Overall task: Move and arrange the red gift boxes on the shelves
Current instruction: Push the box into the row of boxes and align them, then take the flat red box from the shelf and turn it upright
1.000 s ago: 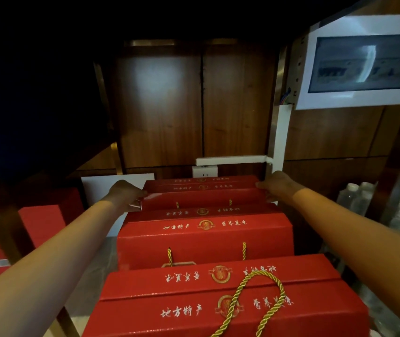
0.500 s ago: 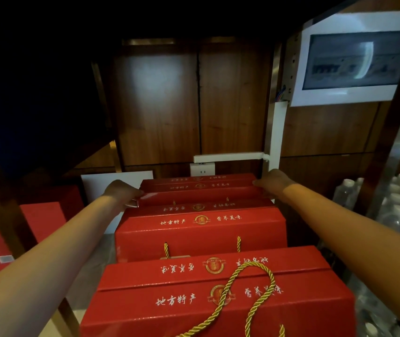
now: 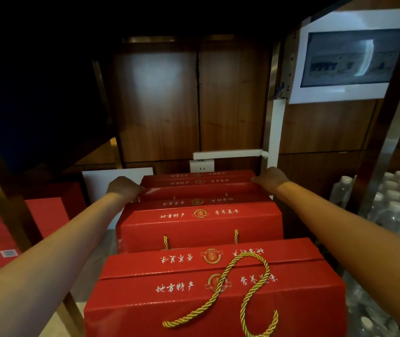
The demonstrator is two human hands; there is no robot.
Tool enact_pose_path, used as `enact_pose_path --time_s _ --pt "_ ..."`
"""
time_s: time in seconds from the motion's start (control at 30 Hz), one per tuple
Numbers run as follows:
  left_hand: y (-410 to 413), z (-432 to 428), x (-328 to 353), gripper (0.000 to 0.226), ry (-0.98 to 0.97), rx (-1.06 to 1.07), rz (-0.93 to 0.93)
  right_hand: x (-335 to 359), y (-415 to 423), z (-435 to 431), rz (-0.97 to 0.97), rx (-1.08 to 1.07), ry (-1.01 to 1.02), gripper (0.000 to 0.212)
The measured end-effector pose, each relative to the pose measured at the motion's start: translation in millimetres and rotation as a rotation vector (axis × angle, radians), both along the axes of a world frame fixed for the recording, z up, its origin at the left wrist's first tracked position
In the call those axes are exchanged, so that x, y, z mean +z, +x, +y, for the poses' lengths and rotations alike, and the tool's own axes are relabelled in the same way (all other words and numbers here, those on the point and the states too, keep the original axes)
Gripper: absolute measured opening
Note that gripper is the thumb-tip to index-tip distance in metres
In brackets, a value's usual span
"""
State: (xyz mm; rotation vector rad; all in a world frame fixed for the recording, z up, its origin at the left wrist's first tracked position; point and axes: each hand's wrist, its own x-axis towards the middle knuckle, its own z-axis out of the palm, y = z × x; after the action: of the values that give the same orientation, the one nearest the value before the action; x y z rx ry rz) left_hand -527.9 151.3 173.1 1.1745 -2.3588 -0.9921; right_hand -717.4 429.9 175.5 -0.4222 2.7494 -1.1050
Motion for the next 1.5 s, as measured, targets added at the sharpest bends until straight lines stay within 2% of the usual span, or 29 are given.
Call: enact_pose_path --time_s 0.1,0.23,0.4,0.57,0.67,0.93,1.03,1.2,1.37,1.5 --pt "5.0 2.1 1.4 0.03 -0.087 -0.002 -0.085 1.9 4.7 0.7 0.067 0.037 0.066 0.034" --pt "14.4 6.9 4.2 0.034 -0.063 -0.01 -0.137 7.9 20.9 1.8 0.129 0.118 0.164 0.028" --pt "38.3 21.3 13.0 0.029 -0.057 -0.131 -0.191 24.6 56.1 5.1 0.202 0.186 0.313 0.042" --pt "89.8 50.6 19.2 0.045 -0.113 -0.23 -0.137 35.0 112.3 7.4 0.3 0.428 0.298 0.042" --pt "125.1 66.4 16.4 0.054 -0.127 -0.252 -0.142 33.8 145.5 3.6 0.33 0.571 0.285 0.053" --pt "198.2 72.2 0.2 0.056 -0.026 -0.33 -0.147 30.6 239.3 -2.6 0.332 0.96 0.266 0.067" --pt "220.8 61.6 -7.5 0.054 -0.099 -0.348 -0.248 28.0 273.7 -4.8 0.396 1.094 0.288 0.074" --pt "266.9 26.7 -32.5 0.045 -0.005 -0.427 -0.408 17.7 331.3 -23.6 0.403 1.28 0.215 0.07" --pt "300.8 -29.3 -68.6 0.054 0.032 -0.376 -0.643 -18.7 377.0 -79.0 0.611 1.247 0.327 0.062" --pt "319.3 -79.3 -99.6 0.056 0.019 -0.394 -0.744 -56.7 392.9 -139.3 0.429 1.23 0.395 0.062"
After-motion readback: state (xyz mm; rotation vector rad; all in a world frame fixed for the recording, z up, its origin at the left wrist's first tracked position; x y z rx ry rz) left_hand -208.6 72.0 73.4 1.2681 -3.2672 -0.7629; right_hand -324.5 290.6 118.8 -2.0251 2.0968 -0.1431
